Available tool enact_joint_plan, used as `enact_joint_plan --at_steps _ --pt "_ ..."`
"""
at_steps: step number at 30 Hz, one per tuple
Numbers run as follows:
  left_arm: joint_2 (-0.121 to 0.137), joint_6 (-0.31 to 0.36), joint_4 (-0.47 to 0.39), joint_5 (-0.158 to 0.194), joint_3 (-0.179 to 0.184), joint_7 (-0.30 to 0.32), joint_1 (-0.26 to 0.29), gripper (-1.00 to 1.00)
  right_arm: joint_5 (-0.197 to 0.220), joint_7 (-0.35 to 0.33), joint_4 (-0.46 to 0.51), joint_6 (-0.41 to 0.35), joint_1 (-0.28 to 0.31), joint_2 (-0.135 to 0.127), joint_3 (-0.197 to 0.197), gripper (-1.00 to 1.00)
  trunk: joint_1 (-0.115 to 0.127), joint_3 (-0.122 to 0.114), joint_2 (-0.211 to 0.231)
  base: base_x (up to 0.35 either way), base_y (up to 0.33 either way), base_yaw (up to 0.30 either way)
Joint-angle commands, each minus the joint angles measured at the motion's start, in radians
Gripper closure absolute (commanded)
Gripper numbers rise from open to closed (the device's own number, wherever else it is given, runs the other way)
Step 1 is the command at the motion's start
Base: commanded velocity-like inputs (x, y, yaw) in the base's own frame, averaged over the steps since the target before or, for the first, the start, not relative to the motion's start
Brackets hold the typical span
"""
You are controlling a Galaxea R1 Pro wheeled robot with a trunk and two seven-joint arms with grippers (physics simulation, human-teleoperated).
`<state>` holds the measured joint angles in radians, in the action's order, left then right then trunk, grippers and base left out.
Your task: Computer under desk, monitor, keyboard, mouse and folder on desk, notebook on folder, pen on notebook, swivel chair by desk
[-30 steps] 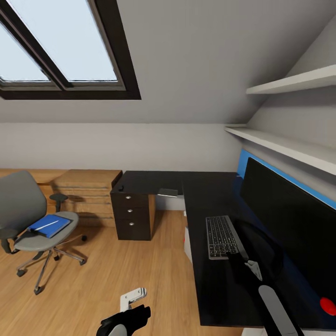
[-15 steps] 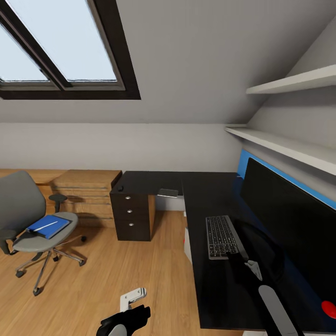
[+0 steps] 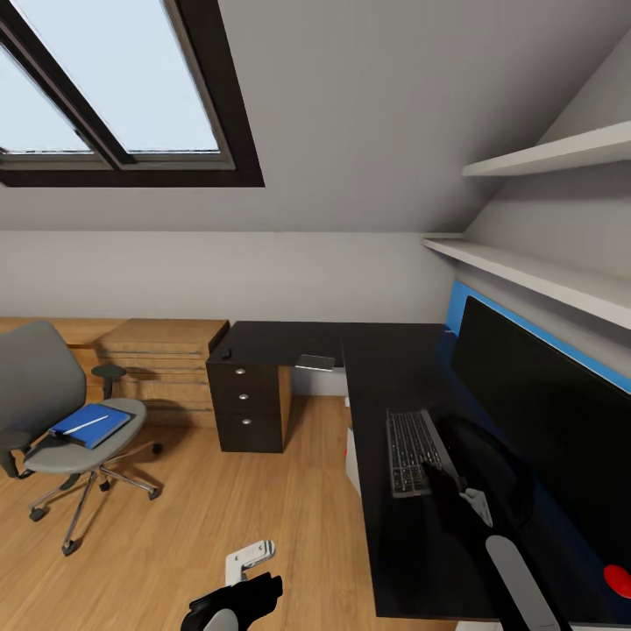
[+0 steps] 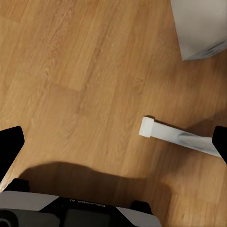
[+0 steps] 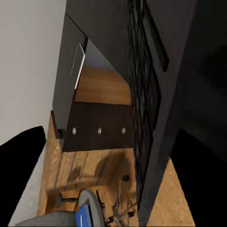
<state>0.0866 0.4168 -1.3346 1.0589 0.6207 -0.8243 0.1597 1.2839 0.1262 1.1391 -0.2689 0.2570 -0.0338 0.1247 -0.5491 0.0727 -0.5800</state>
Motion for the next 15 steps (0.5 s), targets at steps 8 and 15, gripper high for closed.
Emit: enact_joint_plan --at_steps 8,15 --pt "0.001 0.002 -0.002 0.005 0.002 -0.007 0.001 -1.00 0.009 0.007 0.002 -0.004 0.001 0.000 0.001 -1.00 0.000 0.002 -0.002 0.000 0.000 0.000" --pt "0.001 0.002 -0.002 0.005 0.002 -0.007 0.001 -1.00 0.009 0.007 0.002 -0.004 0.001 0.000 0.001 -1.00 0.000 0.002 -0.002 -0.101 -0.043 0.000"
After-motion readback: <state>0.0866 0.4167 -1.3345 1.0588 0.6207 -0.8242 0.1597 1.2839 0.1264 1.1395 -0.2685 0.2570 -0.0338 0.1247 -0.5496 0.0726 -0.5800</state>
